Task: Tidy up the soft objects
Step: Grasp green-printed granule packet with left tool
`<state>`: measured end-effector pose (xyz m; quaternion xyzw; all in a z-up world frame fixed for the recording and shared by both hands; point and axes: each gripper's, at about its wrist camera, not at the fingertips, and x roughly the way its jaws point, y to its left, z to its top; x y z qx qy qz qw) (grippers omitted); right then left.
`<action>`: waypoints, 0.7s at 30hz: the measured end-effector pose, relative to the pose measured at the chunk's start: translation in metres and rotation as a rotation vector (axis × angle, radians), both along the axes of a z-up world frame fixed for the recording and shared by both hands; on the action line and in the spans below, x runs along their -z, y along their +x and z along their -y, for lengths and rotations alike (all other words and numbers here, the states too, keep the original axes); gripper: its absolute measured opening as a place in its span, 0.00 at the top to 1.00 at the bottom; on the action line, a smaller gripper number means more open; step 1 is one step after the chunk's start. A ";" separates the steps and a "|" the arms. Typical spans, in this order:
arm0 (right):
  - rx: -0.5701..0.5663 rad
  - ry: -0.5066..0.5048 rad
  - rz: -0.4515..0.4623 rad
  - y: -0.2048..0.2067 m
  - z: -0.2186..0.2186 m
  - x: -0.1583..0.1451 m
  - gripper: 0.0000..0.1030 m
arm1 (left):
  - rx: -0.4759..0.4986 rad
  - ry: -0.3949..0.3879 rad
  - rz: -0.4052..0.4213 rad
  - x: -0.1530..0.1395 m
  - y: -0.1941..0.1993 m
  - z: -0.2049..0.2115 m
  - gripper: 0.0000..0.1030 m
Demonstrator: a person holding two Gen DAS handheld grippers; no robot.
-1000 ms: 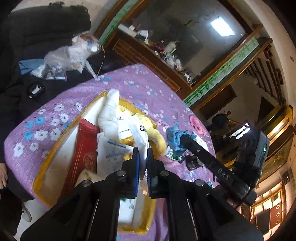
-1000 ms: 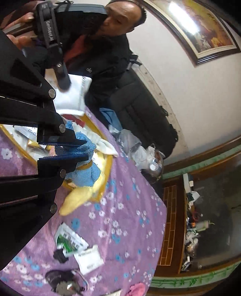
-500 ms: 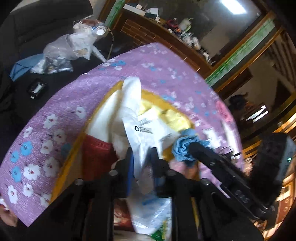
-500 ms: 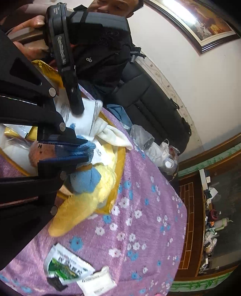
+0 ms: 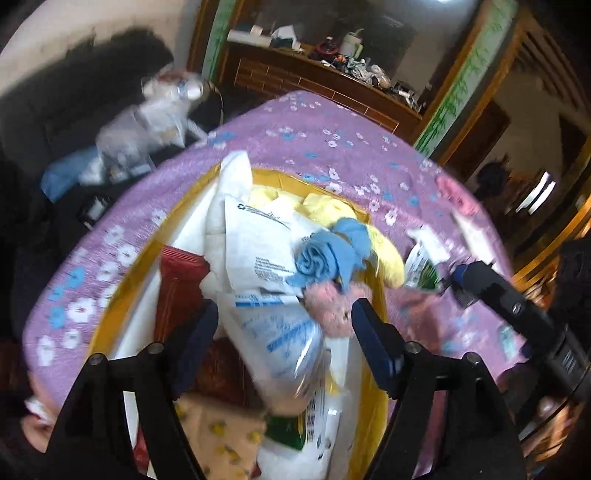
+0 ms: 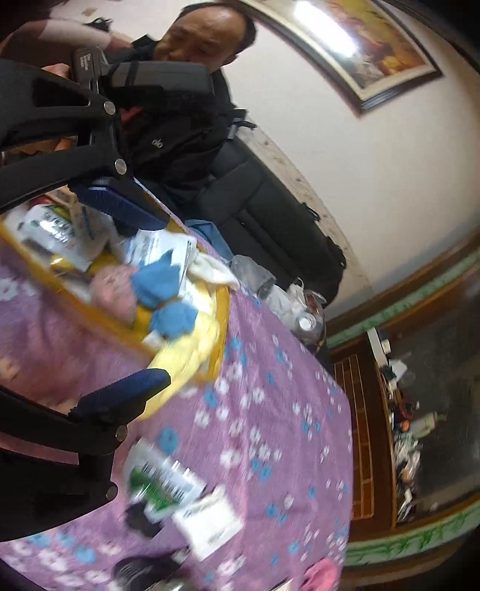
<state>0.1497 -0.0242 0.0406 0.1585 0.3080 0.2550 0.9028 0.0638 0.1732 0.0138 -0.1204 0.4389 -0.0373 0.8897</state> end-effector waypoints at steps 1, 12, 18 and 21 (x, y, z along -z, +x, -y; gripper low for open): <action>0.007 0.006 -0.008 -0.006 0.009 0.003 0.23 | 0.000 0.056 -0.002 -0.002 -0.005 0.008 0.28; 0.177 0.074 -0.121 -0.047 0.114 0.031 0.23 | 0.156 0.194 -0.096 -0.019 -0.041 0.083 0.28; 0.163 0.035 -0.112 -0.042 0.126 0.026 0.24 | 0.242 0.100 -0.014 -0.034 -0.030 0.111 0.28; 0.162 0.038 -0.112 -0.038 0.134 0.029 0.25 | 0.290 0.009 -0.063 -0.018 0.005 0.126 0.28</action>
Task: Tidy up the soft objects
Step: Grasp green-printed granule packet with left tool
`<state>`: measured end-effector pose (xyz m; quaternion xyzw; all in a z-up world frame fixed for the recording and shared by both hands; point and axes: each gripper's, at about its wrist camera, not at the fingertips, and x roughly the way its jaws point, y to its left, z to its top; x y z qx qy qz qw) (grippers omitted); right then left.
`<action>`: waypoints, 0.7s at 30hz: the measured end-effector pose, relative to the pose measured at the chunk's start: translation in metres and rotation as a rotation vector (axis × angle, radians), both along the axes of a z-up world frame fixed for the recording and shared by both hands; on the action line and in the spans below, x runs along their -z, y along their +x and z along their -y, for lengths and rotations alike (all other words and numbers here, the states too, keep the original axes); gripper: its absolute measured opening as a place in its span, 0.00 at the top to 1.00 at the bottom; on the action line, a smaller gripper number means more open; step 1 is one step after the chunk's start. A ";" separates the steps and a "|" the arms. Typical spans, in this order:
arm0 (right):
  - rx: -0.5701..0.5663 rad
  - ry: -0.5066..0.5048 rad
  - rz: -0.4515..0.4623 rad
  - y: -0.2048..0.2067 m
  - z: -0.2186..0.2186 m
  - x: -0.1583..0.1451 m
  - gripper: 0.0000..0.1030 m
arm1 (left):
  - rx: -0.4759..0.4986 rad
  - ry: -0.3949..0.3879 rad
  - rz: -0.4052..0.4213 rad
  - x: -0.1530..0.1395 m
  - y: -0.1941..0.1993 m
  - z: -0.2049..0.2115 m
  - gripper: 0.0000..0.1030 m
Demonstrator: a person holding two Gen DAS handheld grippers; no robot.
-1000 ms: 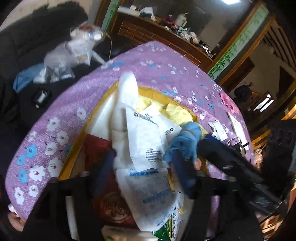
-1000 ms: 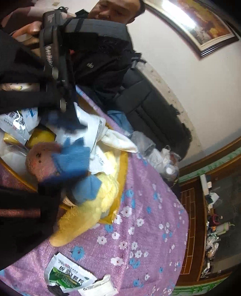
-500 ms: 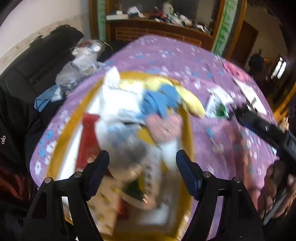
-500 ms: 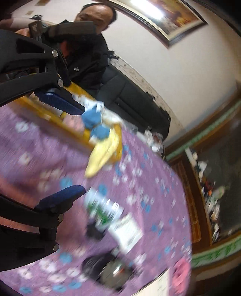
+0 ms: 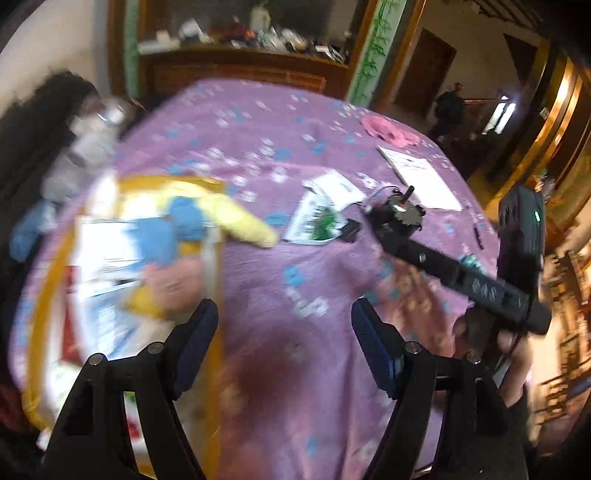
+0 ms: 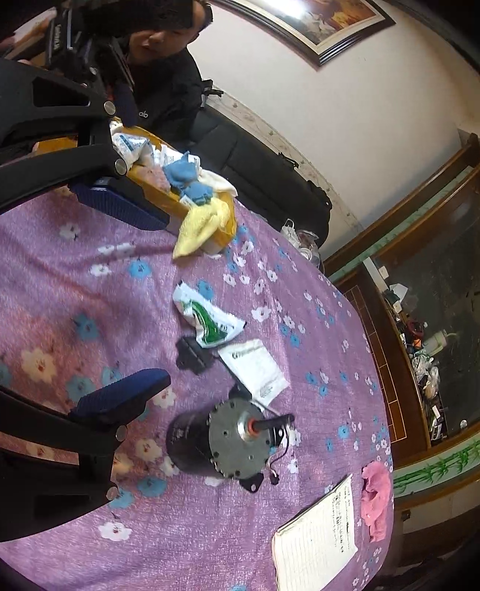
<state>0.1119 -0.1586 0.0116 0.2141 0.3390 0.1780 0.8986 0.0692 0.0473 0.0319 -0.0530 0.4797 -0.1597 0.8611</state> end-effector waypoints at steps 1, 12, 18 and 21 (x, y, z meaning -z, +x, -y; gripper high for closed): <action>0.004 0.008 -0.001 0.001 0.004 0.002 0.25 | 0.008 -0.027 -0.029 0.007 0.014 0.004 0.28; 0.108 0.004 -0.021 -0.003 0.027 0.012 0.24 | 0.004 0.117 -0.150 0.069 0.126 0.070 0.36; 0.089 0.005 -0.035 -0.002 0.020 0.012 0.24 | -0.010 0.089 -0.148 0.076 0.138 0.075 0.62; 0.093 -0.012 -0.024 -0.002 0.019 0.011 0.24 | -0.020 0.073 -0.148 0.074 0.136 0.073 0.67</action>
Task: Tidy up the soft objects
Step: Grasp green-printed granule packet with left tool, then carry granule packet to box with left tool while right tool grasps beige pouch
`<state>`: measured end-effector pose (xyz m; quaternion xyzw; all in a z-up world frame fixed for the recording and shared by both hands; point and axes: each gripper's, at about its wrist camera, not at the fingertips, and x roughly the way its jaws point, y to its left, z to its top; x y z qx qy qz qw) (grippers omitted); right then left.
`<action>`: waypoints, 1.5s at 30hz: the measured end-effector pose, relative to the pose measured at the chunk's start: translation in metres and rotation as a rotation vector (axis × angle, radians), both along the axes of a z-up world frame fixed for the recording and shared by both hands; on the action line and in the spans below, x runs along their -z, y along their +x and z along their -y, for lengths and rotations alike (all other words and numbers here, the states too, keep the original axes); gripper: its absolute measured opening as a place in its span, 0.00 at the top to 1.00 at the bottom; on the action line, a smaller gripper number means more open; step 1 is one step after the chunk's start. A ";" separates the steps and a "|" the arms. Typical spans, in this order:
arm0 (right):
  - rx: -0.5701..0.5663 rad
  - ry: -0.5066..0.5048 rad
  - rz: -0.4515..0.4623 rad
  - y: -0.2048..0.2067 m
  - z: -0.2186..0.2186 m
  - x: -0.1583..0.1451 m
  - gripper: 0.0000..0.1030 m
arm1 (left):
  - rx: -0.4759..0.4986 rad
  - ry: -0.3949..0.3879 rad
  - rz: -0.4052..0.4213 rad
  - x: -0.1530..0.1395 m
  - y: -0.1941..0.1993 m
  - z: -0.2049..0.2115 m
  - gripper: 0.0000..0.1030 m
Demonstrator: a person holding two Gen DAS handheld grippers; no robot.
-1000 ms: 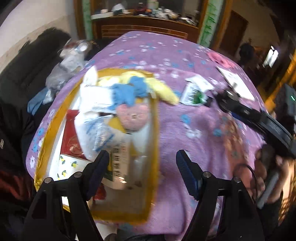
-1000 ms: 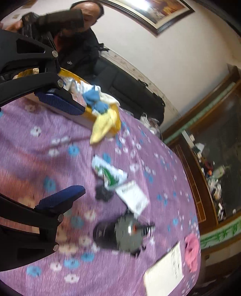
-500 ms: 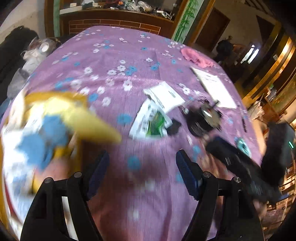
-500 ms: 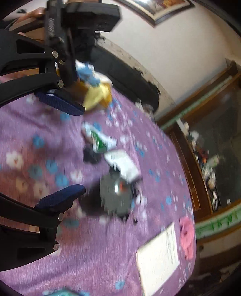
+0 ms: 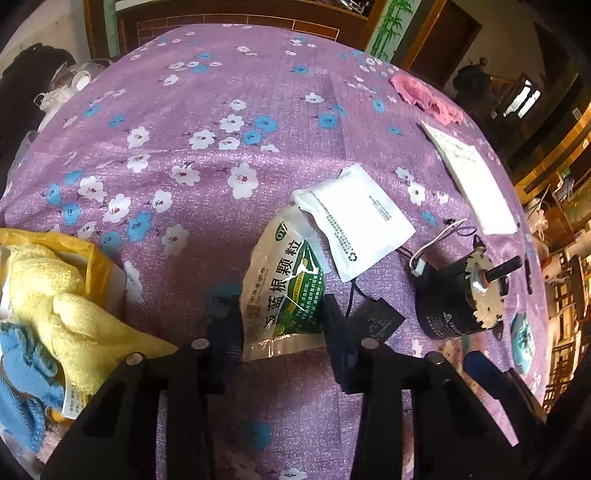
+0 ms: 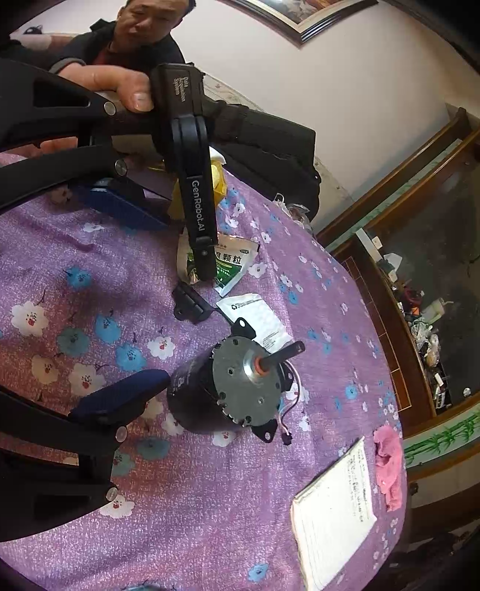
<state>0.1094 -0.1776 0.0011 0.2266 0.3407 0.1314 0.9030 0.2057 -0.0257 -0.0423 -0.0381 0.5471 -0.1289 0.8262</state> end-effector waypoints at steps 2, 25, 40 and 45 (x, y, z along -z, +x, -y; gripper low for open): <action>-0.001 -0.002 -0.005 0.001 -0.001 0.001 0.24 | -0.008 -0.005 0.007 -0.002 -0.004 -0.006 0.67; -0.063 -0.170 -0.002 0.031 -0.050 -0.046 0.23 | -0.076 -0.325 0.127 -0.067 -0.119 -0.107 0.67; 0.033 -0.483 -0.397 0.205 -0.089 -0.014 0.21 | -0.106 -0.378 0.119 -0.053 -0.122 -0.156 0.67; 0.049 -0.568 -0.374 0.205 -0.100 -0.006 0.37 | -0.108 -0.396 0.129 -0.057 -0.131 -0.161 0.67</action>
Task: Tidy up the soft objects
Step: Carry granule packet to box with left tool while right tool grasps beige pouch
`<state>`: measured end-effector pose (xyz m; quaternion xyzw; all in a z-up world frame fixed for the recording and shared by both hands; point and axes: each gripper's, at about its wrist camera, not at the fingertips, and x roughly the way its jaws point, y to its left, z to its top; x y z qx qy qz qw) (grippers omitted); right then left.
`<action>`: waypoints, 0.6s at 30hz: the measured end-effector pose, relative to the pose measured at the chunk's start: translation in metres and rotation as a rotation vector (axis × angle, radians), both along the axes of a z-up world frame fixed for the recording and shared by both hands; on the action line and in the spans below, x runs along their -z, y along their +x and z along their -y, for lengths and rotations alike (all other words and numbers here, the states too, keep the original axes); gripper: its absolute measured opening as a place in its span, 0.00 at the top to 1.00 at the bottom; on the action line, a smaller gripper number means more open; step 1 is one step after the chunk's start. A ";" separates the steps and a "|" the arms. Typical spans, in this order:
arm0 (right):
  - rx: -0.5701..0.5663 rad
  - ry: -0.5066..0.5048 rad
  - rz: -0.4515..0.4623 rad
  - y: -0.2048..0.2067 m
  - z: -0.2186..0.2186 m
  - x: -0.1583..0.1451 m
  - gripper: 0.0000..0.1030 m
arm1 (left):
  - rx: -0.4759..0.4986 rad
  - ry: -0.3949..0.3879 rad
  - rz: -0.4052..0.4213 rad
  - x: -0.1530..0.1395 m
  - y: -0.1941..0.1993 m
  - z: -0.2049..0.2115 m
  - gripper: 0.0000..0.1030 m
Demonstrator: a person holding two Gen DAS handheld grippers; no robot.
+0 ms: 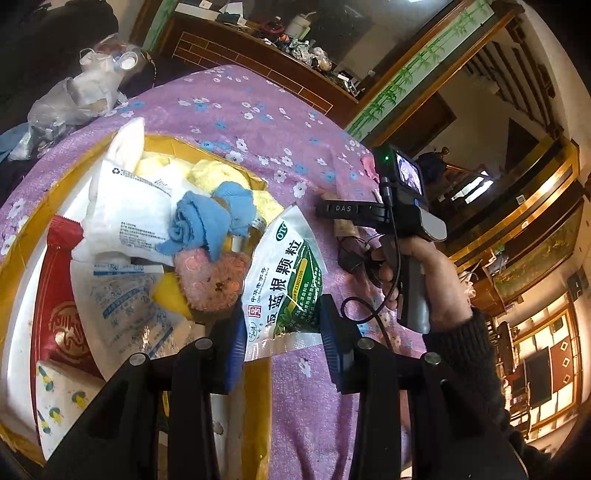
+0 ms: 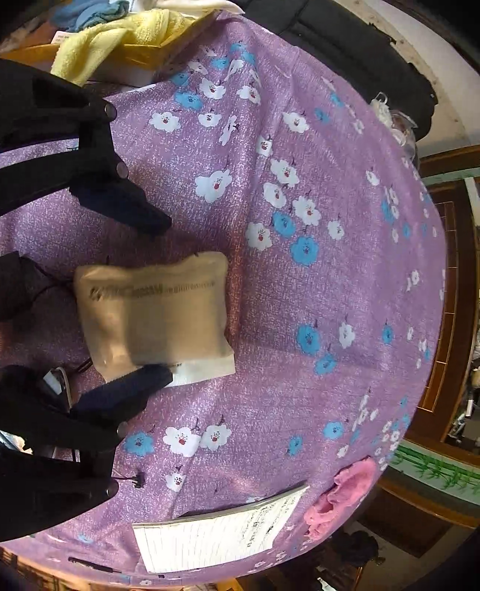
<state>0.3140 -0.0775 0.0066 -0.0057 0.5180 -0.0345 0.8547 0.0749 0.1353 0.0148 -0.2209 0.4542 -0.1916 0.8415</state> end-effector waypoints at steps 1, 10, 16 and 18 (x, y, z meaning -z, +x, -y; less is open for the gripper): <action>0.006 -0.011 0.005 -0.003 0.002 -0.001 0.54 | 0.000 0.004 0.003 -0.001 -0.002 0.000 0.67; 0.015 0.064 0.089 -0.025 0.016 -0.011 0.63 | -0.003 0.018 0.011 -0.008 -0.010 0.004 0.67; -0.102 0.094 0.237 -0.071 -0.008 -0.041 0.63 | -0.020 0.022 0.009 -0.009 -0.012 0.005 0.67; -0.139 0.120 0.269 -0.083 -0.016 -0.046 0.63 | -0.020 0.023 0.009 -0.011 -0.015 0.006 0.67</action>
